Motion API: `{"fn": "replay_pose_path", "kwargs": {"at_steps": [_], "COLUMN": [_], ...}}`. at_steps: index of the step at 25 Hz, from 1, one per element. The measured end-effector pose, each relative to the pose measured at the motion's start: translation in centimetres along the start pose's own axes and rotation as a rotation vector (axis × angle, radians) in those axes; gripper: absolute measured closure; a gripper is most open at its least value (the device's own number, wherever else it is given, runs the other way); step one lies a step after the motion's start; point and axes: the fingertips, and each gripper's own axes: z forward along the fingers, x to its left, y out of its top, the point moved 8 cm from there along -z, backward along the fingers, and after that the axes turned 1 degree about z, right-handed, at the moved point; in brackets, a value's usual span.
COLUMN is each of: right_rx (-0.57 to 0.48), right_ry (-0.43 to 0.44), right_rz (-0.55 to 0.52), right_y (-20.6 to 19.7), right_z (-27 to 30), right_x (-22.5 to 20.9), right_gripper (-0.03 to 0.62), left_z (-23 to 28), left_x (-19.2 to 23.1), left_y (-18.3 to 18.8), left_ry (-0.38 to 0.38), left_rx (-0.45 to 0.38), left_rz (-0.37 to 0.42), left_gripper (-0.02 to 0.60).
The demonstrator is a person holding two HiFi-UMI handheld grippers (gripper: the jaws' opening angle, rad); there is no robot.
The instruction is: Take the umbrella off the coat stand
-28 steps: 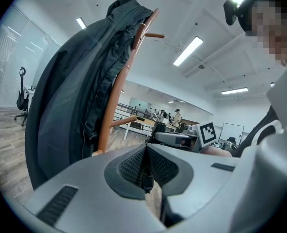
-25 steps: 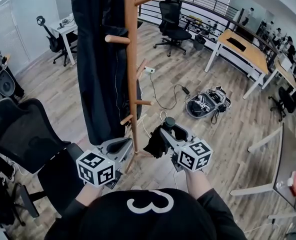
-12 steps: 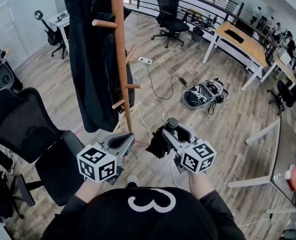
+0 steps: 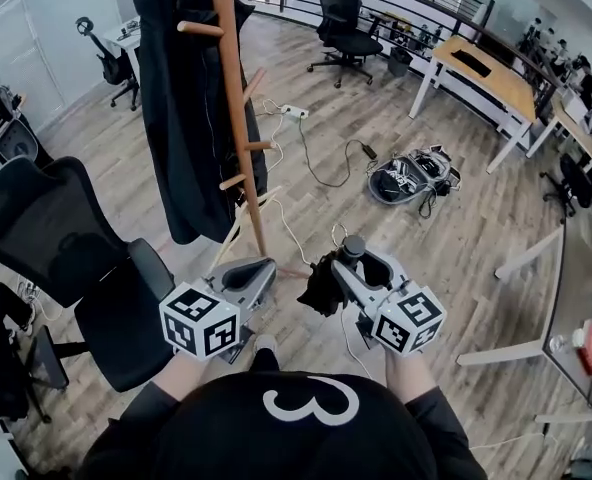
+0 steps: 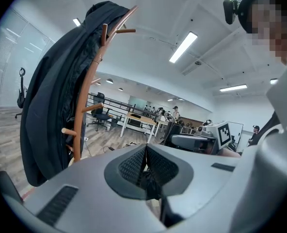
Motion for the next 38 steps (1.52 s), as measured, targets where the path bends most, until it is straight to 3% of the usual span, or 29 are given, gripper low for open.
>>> {"fn": "replay_pose_path", "kwargs": {"at_steps": [8, 14, 21, 38], "right_rx": [-0.034, -0.059, -0.042, -0.045], "right_ry": [0.017, 0.06, 0.054, 0.063], "right_rz": [0.002, 0.081, 0.004, -0.056], "right_y": [-0.1, -0.9, -1.7, -1.6], "right_z": [-4.5, -7.8, -9.3, -9.9], "right_x": [3.1, 5.0, 6.8, 8.3], "right_gripper": [0.39, 0.39, 0.39, 0.391], "left_z": [-1.9, -3.1, -4.2, -5.5], "left_x": [-3.1, -5.4, -6.7, -8.5], "left_y": [-1.6, -3.1, -3.7, -3.6], "left_ry": [0.014, 0.004, -0.012, -0.028], "left_rx": [-0.017, -0.026, -0.038, -0.056], "left_rz": [0.01, 0.01, 0.02, 0.045], "left_gripper": [0.565, 0.565, 0.565, 0.565]}}
